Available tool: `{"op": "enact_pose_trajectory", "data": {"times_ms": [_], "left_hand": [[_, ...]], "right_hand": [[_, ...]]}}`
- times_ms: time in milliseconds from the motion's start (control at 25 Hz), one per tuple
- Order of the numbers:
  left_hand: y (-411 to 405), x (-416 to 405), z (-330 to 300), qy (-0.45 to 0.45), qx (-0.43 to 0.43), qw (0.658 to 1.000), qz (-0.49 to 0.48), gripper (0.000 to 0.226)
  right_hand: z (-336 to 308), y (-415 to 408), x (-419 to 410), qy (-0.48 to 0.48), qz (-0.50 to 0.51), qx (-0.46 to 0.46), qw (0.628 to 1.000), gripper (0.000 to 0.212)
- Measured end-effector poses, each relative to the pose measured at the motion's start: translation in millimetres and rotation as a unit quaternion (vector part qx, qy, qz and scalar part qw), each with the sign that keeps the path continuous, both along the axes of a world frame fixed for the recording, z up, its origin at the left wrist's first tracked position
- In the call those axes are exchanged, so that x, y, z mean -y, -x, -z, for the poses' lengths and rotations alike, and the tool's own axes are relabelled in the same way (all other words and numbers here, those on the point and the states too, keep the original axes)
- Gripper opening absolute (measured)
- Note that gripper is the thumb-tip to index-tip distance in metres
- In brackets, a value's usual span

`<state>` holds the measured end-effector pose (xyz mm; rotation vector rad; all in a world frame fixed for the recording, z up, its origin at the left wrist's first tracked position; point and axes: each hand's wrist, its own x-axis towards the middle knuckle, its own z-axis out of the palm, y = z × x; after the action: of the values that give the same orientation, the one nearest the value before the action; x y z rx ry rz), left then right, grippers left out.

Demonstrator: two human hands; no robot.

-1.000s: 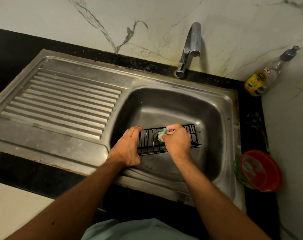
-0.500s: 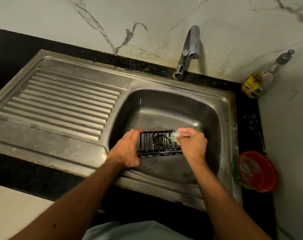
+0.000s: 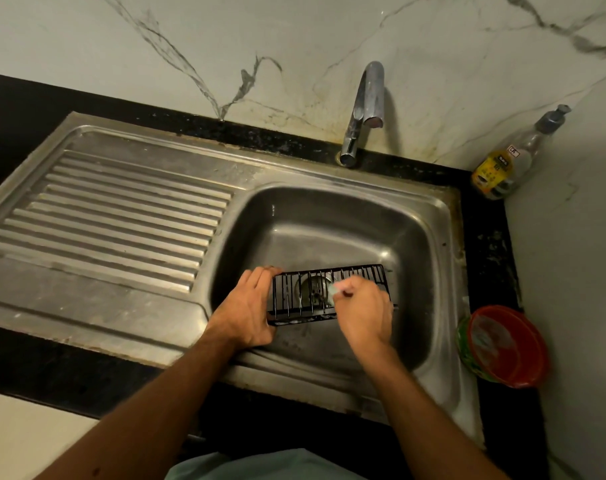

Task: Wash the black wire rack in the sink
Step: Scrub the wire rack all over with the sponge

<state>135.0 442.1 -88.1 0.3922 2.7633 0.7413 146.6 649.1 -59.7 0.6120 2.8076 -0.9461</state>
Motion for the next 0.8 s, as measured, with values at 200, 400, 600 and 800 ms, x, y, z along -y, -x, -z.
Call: {"op": "enact_pose_trajectory", "data": {"times_ms": [200, 400, 600, 800], "left_hand": [[-2.2, -0.3, -4.4, -0.012, 0.009, 1.0, -0.022, 0.099], [-1.9, -1.0, -4.3, -0.018, 0.015, 0.999, -0.027, 0.097], [-2.4, -1.0, -4.8, -0.02, 0.014, 0.999, -0.025, 0.094], [-3.8, -1.4, -2.8, -0.01, 0.009, 0.999, -0.041, 0.093]], "right_hand": [[-3.7, 22.5, 6.3, 0.046, -0.033, -0.039, 0.998, 0.01], [7.3, 1.9, -8.3, 0.048, -0.047, 0.014, 0.998, 0.016], [1.1, 9.4, -3.8, 0.099, -0.023, -0.081, 0.991, 0.021], [3.2, 15.2, 14.9, 0.061, -0.09, -0.033, 0.994, 0.018]]}}
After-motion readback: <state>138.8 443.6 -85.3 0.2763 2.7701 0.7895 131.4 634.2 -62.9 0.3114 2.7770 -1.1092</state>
